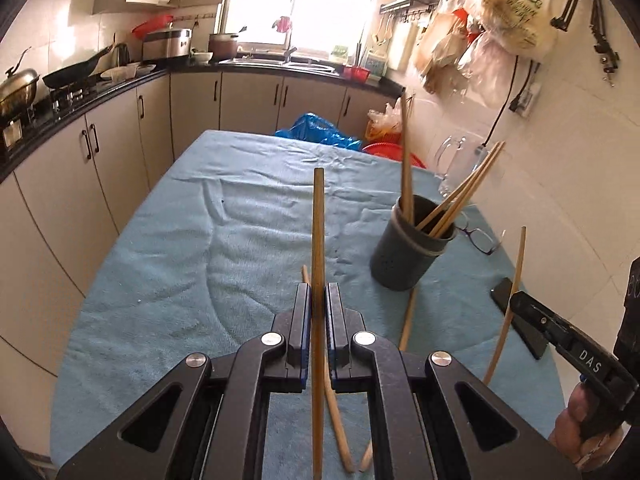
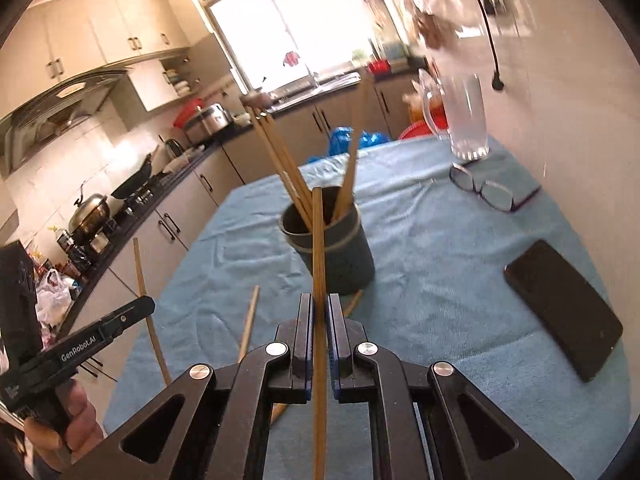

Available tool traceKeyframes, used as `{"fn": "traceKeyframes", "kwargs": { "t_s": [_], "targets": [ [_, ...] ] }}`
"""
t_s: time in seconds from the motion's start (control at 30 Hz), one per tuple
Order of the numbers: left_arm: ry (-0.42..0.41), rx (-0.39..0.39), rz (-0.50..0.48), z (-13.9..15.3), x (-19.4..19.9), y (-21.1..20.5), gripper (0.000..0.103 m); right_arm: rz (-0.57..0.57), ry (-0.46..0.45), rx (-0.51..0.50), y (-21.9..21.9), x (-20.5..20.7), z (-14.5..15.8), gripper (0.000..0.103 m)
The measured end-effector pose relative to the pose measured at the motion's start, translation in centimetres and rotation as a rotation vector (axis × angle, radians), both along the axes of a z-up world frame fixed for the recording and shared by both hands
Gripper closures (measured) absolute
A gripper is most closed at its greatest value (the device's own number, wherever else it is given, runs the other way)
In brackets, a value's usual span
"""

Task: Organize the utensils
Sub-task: 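Carry the held chopstick upright over the grey cup with the right gripper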

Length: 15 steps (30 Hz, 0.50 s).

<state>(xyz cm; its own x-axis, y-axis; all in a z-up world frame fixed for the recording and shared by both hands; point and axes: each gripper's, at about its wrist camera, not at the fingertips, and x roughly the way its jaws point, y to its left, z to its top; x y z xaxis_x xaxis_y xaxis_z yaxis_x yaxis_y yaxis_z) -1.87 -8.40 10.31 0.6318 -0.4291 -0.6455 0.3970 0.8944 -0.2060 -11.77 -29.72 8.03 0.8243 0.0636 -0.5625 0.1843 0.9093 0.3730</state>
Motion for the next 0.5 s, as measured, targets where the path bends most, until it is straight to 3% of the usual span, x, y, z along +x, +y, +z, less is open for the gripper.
{"fn": "traceKeyframes", "kwargs": {
  "t_s": [0.5],
  "targets": [
    [-0.032,-0.023,-0.010,1.4,-2.0,0.4,0.097,0.025,-0.057,0.009,0.9,-2.3,1.5,0.096]
  ]
}}
